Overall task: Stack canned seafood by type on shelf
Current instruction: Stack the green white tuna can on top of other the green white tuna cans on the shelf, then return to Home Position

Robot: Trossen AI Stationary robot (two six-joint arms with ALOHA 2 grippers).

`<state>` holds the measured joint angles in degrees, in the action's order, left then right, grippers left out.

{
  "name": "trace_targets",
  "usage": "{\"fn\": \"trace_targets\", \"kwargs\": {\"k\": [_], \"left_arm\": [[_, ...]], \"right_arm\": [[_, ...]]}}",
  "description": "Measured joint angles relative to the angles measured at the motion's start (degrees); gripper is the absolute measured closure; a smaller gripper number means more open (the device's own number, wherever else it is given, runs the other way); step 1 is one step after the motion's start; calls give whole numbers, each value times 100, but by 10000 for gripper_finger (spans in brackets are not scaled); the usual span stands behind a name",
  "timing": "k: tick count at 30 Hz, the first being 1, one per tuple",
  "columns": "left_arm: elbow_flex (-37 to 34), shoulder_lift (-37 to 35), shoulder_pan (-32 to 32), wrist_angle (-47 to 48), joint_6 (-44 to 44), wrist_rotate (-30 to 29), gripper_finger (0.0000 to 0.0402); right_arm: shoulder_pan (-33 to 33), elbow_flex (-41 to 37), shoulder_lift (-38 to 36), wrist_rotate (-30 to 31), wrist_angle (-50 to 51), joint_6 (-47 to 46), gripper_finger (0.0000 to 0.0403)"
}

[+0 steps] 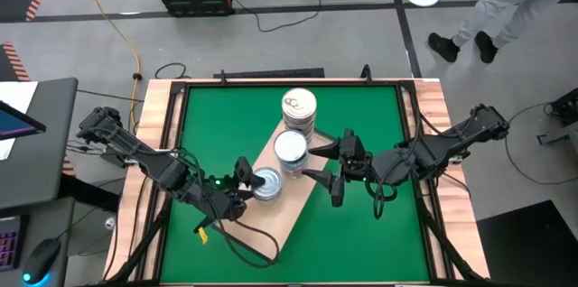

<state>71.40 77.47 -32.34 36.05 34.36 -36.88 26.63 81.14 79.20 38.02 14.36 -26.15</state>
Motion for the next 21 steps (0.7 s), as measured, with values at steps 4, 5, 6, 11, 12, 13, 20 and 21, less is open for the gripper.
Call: {"fn": "trace_targets", "kwargs": {"k": [4,5,6,11,12,13,20,21], "left_arm": [[2,-11,0,-6,163,15,159],[2,-55,-2,5,173,21,159],[2,-107,-2,20,160,74,159],[13,-403,-53,-119,77,441,159],[13,-464,-80,-139,75,540,159],[13,-519,-94,-101,61,576,159],[13,-901,-85,-102,-1166,899,159],[13,-1062,-51,-98,-1585,1039,159]], "right_arm": [[0,0,0,28,6,0,101],[0,0,0,55,6,1,101],[0,0,0,68,8,0,101],[0,0,0,79,25,2,101],[0,0,0,81,27,4,101],[0,0,0,81,34,4,101],[-15,-3,-57,93,378,-575,101],[-15,-4,-92,92,535,-733,101]]}}
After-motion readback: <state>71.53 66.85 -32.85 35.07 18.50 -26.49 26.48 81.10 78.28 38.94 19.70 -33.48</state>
